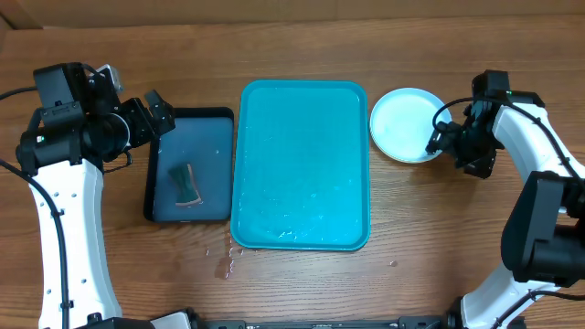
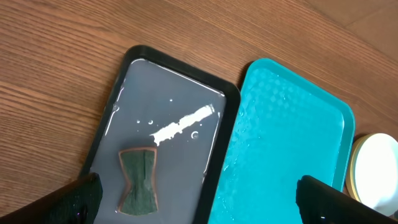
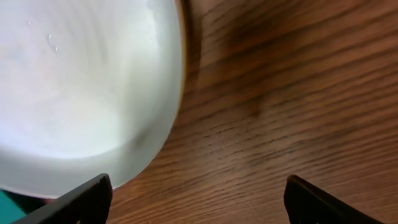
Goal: Clean dirty plates on tray and stack at the side
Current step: 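Lower the white plate onto the yellow plate stack and release it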
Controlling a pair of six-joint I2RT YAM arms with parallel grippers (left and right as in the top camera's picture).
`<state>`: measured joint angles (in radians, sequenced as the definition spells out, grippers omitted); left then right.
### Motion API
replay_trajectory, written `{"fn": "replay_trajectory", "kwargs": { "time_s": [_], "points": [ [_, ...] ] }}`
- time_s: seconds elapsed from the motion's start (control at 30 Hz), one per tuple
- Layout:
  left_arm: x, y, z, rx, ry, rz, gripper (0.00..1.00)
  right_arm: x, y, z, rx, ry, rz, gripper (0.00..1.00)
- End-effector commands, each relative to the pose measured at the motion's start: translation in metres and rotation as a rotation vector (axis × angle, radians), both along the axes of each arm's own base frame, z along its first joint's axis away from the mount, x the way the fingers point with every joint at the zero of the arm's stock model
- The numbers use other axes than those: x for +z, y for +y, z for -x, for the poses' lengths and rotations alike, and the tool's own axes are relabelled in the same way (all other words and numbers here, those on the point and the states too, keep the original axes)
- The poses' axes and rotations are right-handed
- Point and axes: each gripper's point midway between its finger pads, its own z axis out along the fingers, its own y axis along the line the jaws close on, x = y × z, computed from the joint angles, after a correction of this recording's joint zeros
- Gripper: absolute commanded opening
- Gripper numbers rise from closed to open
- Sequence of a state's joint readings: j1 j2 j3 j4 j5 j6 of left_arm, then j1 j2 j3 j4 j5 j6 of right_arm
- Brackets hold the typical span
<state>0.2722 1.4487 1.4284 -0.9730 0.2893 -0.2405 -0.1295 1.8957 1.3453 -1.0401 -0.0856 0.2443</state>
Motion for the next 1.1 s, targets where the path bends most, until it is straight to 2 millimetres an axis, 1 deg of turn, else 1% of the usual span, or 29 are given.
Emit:
{"fn": "replay_trajectory", "kwargs": {
  "time_s": [0.0, 0.03, 0.07, 0.1, 0.13, 0.33, 0.8, 1.07],
  "points": [
    [0.009, -0.002, 0.0, 0.002, -0.026, 0.011, 1.0, 0.012, 0.026, -0.004, 0.19, -0.07, -0.116, 0.89],
    [0.009, -0.002, 0.0, 0.002, -0.026, 0.011, 1.0, 0.014, 0.039, -0.005, 0.251, -0.093, -0.173, 0.89],
    [0.009, -0.002, 0.0, 0.002, -0.026, 0.011, 1.0, 0.017, 0.047, -0.005, 0.291, -0.108, -0.21, 0.89],
    [0.009, -0.002, 0.0, 0.002, -0.026, 0.011, 1.0, 0.018, 0.053, -0.006, 0.316, -0.118, -0.231, 0.91],
    [0.009, -0.002, 0.0, 0.002, -0.026, 0.011, 1.0, 0.018, 0.055, -0.005, 0.322, -0.116, -0.23, 1.0],
    [0.009, -0.002, 0.0, 0.002, -0.026, 0.011, 1.0, 0.018, 0.054, -0.007, 0.325, -0.122, -0.221, 1.0],
    [0.009, -0.002, 0.0, 0.002, -0.026, 0.011, 1.0, 0.021, 0.052, -0.034, 0.339, -0.234, -0.191, 1.0],
    [0.009, -0.002, 0.0, 0.002, -0.026, 0.011, 1.0, 0.021, 0.051, -0.036, 0.34, -0.243, -0.189, 1.0]
  ]
}}
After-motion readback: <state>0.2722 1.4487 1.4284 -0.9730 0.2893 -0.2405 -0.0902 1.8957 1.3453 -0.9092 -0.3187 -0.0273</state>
